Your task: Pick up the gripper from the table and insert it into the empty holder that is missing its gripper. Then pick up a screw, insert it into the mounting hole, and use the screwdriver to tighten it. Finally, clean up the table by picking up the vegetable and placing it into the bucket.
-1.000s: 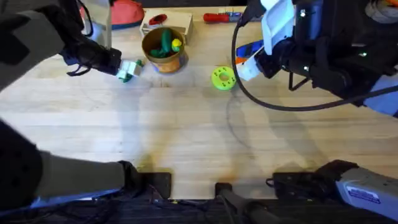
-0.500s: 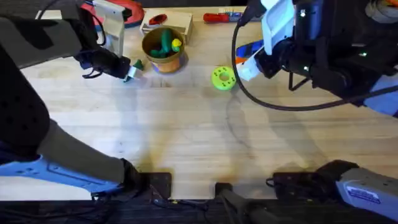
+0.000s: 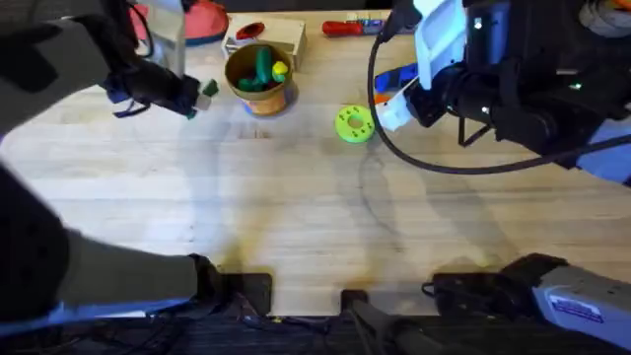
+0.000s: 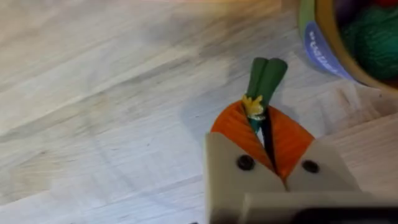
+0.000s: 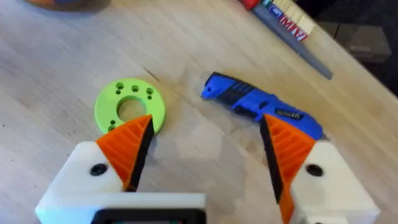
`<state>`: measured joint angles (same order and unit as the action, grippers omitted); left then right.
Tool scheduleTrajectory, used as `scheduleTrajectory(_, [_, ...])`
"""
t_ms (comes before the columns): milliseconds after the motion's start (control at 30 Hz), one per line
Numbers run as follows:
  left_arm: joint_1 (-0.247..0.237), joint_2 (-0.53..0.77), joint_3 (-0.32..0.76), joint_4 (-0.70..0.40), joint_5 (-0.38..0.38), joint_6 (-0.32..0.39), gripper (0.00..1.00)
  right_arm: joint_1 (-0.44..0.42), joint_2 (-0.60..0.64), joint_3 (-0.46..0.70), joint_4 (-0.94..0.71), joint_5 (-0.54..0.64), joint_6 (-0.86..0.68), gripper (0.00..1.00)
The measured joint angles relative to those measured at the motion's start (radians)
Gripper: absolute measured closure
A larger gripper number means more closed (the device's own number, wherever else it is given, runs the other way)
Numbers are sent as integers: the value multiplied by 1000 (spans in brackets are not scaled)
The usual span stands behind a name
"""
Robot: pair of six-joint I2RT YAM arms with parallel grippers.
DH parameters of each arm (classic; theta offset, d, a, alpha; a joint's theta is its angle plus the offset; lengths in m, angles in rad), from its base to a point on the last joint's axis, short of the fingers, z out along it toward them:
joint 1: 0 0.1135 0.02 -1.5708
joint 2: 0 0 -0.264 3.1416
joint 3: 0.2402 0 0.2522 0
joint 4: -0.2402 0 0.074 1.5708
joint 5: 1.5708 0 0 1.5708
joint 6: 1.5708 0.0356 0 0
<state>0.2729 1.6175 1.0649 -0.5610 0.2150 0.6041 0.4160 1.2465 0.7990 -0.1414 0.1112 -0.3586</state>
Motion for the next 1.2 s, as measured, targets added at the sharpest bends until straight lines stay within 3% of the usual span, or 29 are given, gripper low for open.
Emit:
scheduleTrajectory(133, [0, -161, 0, 21, 11, -52, 978, 0, -3, 0, -65, 0, 53, 10])
scheduleTrajectory(300, [-8, -287, 0, 96, 127, -233, 978, 0, -49, 0, -142, 0, 134, 10])
scheduleTrajectory(500, [-103, -268, 0, 113, 239, -462, 978, 0, -150, 0, -201, 0, 173, 9])
scheduleTrajectory(667, [-196, -196, 0, 150, 231, -529, 978, 0, -201, 0, -204, 0, 180, 10])
scheduleTrajectory(900, [-220, -68, 0, 183, 169, -553, 974, 0, -204, 0, -207, 0, 183, 10])
scheduleTrajectory(933, [-220, -49, 0, 183, 162, -553, 915, 0, -204, 0, -207, 0, 183, 10])
scheduleTrajectory(967, [-220, -35, 0, 184, 158, -557, 784, 0, -204, 0, -207, 0, 183, 8])
scheduleTrajectory(1100, [-219, -28, 5, 206, 162, -559, 145, 0, -204, 0, -221, 0, 184, 10])
scheduleTrajectory(1133, [-219, -37, 7, 204, 158, -563, 56, 0, -204, 0, -232, 0, 184, 9])
scheduleTrajectory(1200, [-219, -48, 7, 196, 156, -564, 27, 0, -204, 0, -257, 0, 191, 9])
